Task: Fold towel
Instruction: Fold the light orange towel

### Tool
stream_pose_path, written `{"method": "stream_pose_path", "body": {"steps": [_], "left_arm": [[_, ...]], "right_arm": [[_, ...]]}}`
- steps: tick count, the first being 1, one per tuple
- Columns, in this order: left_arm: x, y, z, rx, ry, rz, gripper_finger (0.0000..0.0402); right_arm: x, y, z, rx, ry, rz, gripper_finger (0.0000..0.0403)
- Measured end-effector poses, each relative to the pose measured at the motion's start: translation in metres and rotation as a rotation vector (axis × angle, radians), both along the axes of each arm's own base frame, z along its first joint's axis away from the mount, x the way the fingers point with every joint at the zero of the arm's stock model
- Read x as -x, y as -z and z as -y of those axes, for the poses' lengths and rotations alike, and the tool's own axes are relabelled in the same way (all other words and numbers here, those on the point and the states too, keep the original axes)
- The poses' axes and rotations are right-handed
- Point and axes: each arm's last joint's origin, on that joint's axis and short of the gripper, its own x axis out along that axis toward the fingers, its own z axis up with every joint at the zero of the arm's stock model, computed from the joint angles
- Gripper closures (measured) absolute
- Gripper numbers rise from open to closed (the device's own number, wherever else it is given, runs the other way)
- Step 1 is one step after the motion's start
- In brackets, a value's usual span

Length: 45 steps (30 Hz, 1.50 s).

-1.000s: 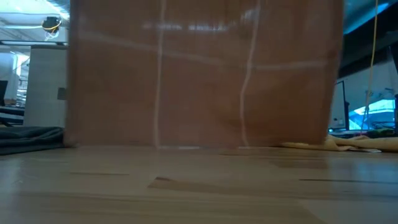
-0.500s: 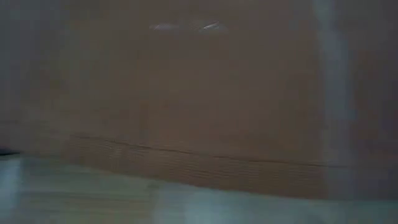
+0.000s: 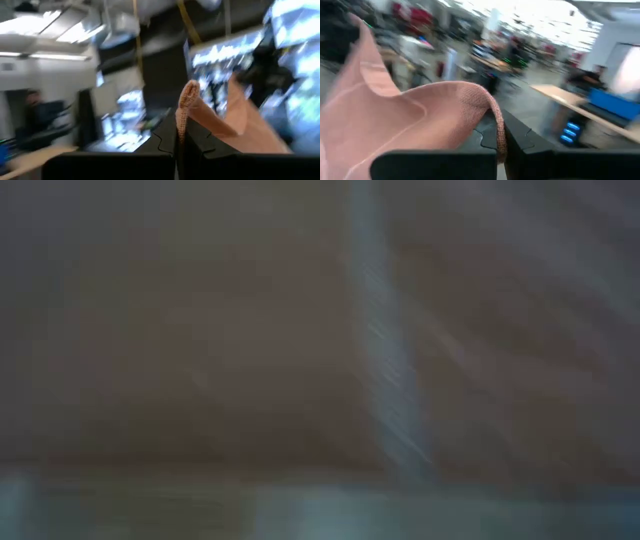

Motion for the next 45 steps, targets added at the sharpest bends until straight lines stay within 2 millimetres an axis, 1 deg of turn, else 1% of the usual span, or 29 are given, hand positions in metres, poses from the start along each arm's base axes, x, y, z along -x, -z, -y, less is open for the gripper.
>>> {"method": "stream_pose_path", "body": {"steps": [3,6,10,12,13,16,18,22,27,31,33,37,42,45], "left_arm": [[-0.007,0.007,-0.003,-0.015,-0.078,-0.105,0.0399],[-0.014,0.015,-0.005,-0.058,-0.123,-0.193,0.0399],[-0.028,0.032,-0.011,-0.105,-0.165,-0.316,0.0399],[-0.034,0.043,-0.015,-0.117,-0.186,-0.38,0.0399],[-0.036,0.048,-0.018,-0.118,-0.196,-0.411,0.0399],[-0.041,0.066,-0.026,-0.089,-0.216,-0.483,0.0399],[-0.042,0.077,-0.032,-0.062,-0.21,-0.524,0.0399],[-0.04,0.092,-0.04,-0.001,-0.222,-0.575,0.0399],[-0.041,0.107,-0.04,0.027,-0.236,-0.613,0.0399],[-0.047,0.126,-0.037,0.02,-0.244,-0.648,0.0399],[-0.05,0.138,-0.036,0.016,-0.252,-0.672,0.0399],[-0.055,0.172,-0.034,-0.028,-0.308,-0.744,0.0399],[-0.059,0.211,-0.035,-0.06,-0.362,-0.81,0.0399],[-0.06,0.236,-0.036,-0.059,-0.376,-0.836,0.0399]], "right_arm": [[-0.005,0.019,0.007,0.016,0.043,-0.011,0.0392],[-0.003,0.04,0.02,0.017,0.085,-0.019,0.0392],[-0.002,0.07,0.035,-0.011,0.062,-0.074,0.0398],[-0.004,0.081,0.039,-0.047,0.059,-0.112,0.0397],[-0.008,0.083,0.039,-0.075,0.068,-0.103,0.0395],[-0.02,0.092,0.036,-0.025,0.073,-0.169,0.0393],[-0.025,0.102,0.035,0.005,0.093,-0.216,0.0396],[-0.039,0.124,0.037,-0.003,0.149,-0.274,0.0396],[-0.055,0.155,0.033,0.0,0.155,-0.384,0.0397],[-0.063,0.184,0.037,0.009,0.205,-0.453,0.0397],[-0.064,0.198,0.042,-0.009,0.239,-0.471,0.0395],[-0.059,0.225,0.054,-0.064,0.3,-0.493,0.0395],[-0.054,0.263,0.067,-0.092,0.386,-0.523,0.0397],[-0.059,0.288,0.072,-0.115,0.413,-0.55,0.0395]]}}
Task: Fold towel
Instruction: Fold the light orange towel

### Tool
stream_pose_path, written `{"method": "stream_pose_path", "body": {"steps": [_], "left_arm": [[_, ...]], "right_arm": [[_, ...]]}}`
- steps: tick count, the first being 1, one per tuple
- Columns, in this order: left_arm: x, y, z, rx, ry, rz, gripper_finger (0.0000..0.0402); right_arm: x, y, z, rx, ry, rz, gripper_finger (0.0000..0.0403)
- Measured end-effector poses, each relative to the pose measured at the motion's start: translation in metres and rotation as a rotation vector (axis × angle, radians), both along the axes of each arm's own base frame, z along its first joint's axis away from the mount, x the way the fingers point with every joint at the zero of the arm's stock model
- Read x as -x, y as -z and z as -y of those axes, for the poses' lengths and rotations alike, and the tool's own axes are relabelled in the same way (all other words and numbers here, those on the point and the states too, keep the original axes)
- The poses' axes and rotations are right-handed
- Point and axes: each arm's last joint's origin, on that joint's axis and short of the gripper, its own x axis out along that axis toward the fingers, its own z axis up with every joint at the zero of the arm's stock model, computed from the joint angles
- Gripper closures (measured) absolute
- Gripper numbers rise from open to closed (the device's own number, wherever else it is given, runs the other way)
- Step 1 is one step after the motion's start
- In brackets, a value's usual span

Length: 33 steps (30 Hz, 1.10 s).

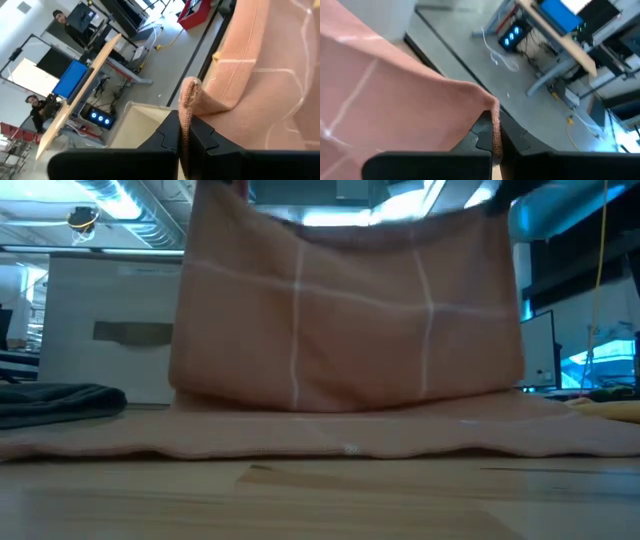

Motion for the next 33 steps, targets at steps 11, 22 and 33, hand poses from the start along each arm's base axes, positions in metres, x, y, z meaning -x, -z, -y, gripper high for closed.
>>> {"method": "stream_pose_path", "body": {"steps": [11,22,33], "left_arm": [[-0.003,0.025,0.039,0.091,0.228,0.038,0.0399],[0.01,0.095,0.076,0.447,0.441,-0.123,0.0399],[0.001,0.141,0.106,0.694,0.499,-0.185,0.0399]], "right_arm": [[-0.004,0.044,-0.028,-0.122,-0.171,-0.075,0.0395],[0.006,0.061,-0.078,-0.393,-0.347,-0.184,0.0396],[0.002,0.095,-0.109,-0.453,-0.324,-0.378,0.0397]]}}
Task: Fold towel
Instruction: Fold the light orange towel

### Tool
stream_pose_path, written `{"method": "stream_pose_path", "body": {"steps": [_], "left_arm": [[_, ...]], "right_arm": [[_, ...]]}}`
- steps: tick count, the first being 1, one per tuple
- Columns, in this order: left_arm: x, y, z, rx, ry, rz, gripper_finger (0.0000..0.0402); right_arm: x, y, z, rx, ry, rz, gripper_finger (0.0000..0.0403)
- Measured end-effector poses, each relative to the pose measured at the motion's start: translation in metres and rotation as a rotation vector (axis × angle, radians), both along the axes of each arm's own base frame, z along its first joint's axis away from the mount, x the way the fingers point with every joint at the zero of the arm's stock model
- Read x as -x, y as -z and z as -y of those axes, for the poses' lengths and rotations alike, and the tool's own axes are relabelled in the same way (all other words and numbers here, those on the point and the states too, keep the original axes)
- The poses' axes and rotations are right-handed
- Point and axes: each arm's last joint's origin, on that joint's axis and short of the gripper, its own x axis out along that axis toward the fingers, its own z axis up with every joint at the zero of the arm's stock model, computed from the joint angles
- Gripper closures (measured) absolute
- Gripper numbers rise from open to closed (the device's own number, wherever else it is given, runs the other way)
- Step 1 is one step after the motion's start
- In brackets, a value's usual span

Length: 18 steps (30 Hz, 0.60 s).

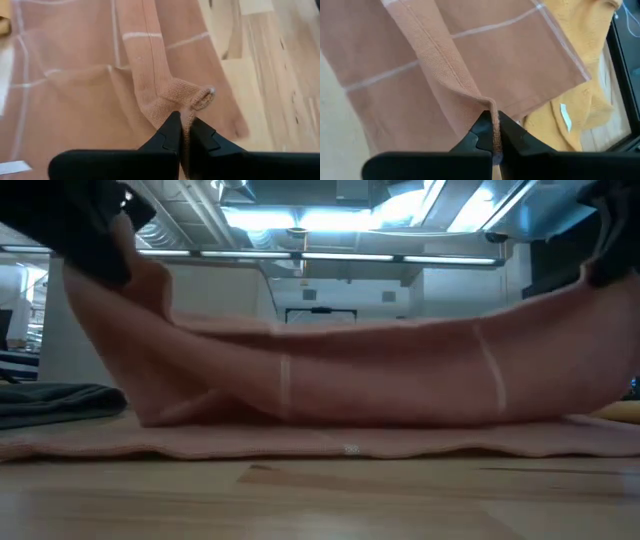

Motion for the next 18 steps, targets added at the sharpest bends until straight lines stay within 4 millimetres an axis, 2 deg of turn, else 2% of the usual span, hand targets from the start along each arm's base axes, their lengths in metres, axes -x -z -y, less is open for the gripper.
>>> {"method": "stream_pose_path", "body": {"steps": [5,11,13,15,18], "left_arm": [[-0.003,0.009,0.003,0.018,-0.023,-0.032,0.0399],[-0.007,-0.023,0.025,0.124,0.003,0.055,0.0399],[-0.005,-0.027,0.029,0.126,0.013,0.069,0.0399],[-0.004,-0.022,0.028,0.078,-0.015,0.084,0.0399],[-0.011,-0.006,0.021,0.022,-0.067,0.058,0.0399]], "right_arm": [[-0.002,0.01,-0.01,0.015,-0.001,-0.01,0.0396],[0.008,-0.002,-0.032,-0.046,-0.048,0.078,0.0398],[0.011,-0.003,-0.039,-0.071,-0.058,0.121,0.0397],[0.013,0.001,-0.042,-0.071,-0.052,0.156,0.0396],[0.013,0.021,-0.039,-0.049,-0.03,0.143,0.0397]]}}
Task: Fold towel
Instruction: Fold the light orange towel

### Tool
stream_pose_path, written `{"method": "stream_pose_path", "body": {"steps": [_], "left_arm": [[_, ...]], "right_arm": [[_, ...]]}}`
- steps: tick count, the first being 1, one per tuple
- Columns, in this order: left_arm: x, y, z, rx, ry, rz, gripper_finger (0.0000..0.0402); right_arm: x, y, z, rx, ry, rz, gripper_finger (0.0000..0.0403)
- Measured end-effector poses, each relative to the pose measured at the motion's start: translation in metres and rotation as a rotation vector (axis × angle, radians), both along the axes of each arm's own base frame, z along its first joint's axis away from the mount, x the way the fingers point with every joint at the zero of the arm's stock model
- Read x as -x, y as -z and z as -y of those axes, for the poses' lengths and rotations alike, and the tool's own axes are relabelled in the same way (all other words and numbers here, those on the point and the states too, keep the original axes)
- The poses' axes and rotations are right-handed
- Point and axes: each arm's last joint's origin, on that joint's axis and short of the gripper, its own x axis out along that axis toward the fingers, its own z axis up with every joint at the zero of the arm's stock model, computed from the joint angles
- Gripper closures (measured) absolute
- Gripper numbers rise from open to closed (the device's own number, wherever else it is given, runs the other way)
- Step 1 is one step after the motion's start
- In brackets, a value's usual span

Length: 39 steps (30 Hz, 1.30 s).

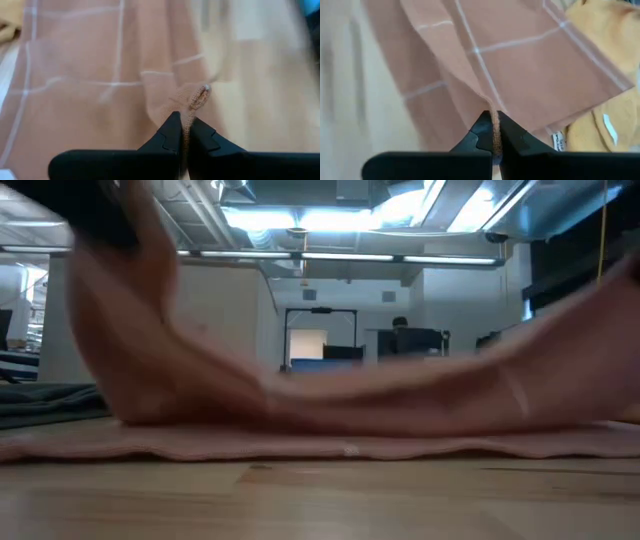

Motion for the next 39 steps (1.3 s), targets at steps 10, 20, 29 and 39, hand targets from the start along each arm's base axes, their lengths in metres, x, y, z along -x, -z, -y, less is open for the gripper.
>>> {"method": "stream_pose_path", "body": {"steps": [10,20,29,39], "left_arm": [[-0.034,0.058,-0.013,0.069,0.016,-0.224,0.0399],[-0.044,0.082,-0.016,0.198,0.076,-0.375,0.0399],[-0.03,0.079,0.009,0.189,0.225,-0.376,0.0399],[-0.034,0.026,0.016,0.187,0.259,-0.378,0.0399]], "right_arm": [[-0.008,0.07,0.03,-0.164,0.111,-0.21,0.0397],[-0.011,0.095,0.031,-0.472,0.128,-0.295,0.0397],[-0.016,0.09,-0.011,-0.759,0.066,-0.386,0.0397],[-0.018,0.044,-0.037,-0.734,-0.027,-0.394,0.0397]]}}
